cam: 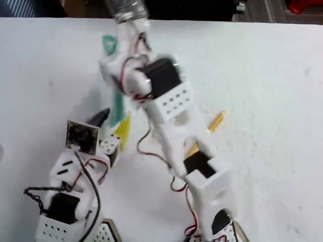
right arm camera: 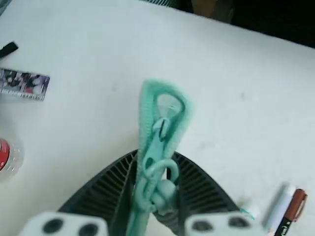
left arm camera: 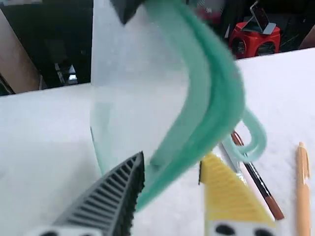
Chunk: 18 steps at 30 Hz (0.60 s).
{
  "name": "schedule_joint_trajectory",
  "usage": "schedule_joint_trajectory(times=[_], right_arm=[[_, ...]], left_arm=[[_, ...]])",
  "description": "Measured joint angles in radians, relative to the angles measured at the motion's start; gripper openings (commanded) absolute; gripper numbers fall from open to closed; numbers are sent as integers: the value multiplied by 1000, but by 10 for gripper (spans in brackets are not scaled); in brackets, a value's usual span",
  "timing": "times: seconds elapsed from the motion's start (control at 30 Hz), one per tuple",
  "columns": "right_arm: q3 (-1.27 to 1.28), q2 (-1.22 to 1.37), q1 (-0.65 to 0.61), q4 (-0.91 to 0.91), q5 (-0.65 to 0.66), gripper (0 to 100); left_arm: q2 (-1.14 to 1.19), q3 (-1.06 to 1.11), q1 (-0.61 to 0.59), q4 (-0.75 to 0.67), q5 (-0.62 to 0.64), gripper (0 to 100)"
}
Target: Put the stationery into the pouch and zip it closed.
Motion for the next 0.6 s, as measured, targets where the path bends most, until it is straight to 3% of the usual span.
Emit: schedule_joint_trajectory(times=[0.23,0.3,0.47,0.6], right_arm=[[-14,0,87,-37,34,16],[-14,0,98,-26,135,17],[-11,-17,92,28,534,17],[74,-155,91,28,660,17]], left_arm=[[-8,-118,-3,183,3,218],[-11,-150,-3,207,3,218],[-23,-227,-87,230,9,218],[-25,-264,-181,230,9,218]])
